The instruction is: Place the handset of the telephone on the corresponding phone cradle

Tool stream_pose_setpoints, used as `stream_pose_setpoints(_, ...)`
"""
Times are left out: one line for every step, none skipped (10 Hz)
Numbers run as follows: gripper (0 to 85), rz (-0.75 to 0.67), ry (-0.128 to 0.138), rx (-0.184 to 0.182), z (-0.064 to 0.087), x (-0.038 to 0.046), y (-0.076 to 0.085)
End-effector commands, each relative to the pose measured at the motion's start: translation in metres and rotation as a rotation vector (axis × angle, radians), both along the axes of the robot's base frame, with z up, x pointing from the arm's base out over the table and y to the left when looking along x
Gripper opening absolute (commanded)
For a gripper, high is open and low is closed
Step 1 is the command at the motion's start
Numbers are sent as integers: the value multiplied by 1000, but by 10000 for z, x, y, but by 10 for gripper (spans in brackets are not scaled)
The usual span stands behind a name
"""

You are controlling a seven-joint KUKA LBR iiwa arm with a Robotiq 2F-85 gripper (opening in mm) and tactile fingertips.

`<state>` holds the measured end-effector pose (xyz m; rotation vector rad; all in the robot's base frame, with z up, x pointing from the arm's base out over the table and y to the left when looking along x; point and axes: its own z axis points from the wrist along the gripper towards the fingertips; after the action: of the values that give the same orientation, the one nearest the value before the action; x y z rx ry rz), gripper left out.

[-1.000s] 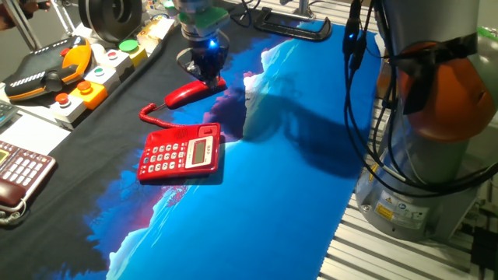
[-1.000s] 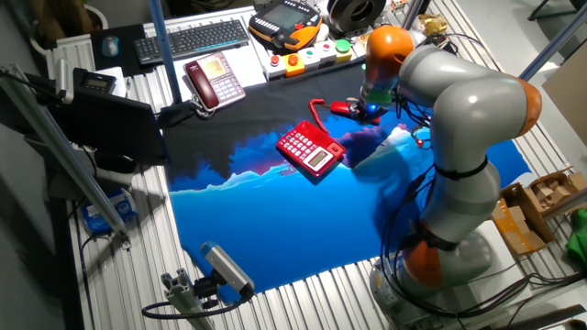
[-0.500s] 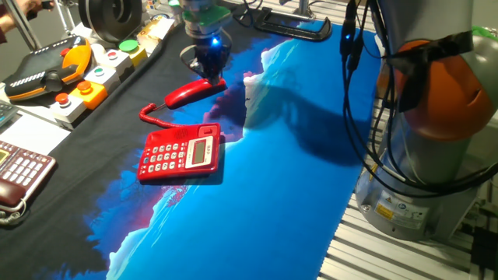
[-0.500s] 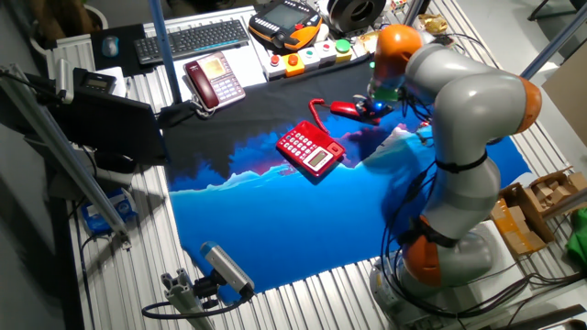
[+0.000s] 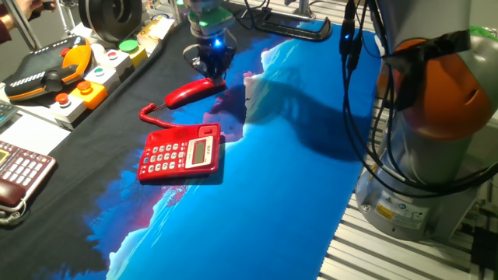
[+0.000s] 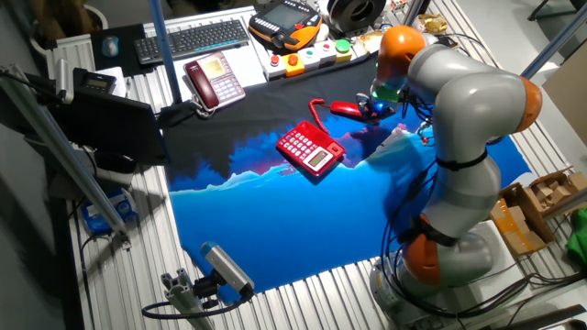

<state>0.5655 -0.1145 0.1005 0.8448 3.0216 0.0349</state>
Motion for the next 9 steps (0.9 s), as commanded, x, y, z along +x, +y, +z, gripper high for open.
stream_pose_setpoints(13,9,11,3,22,16,3)
stream_pose_setpoints(70,49,39,-14,38,25,7)
stream_pose_setpoints(143,54,64,-4,37,26,8)
stream_pose_setpoints(167,13,63,-2,50,32,10)
stream_pose_setpoints(173,7,69,-16,68,46,3)
stream_pose_setpoints(147,-29,52,-27,75,43,-2)
stream_pose_setpoints(80,-94,-8,-10,63,47,4)
stream_pose_setpoints(133,-148,-39,-7,48,58,3)
stream_pose_setpoints(213,-222,-40,2,37,73,7)
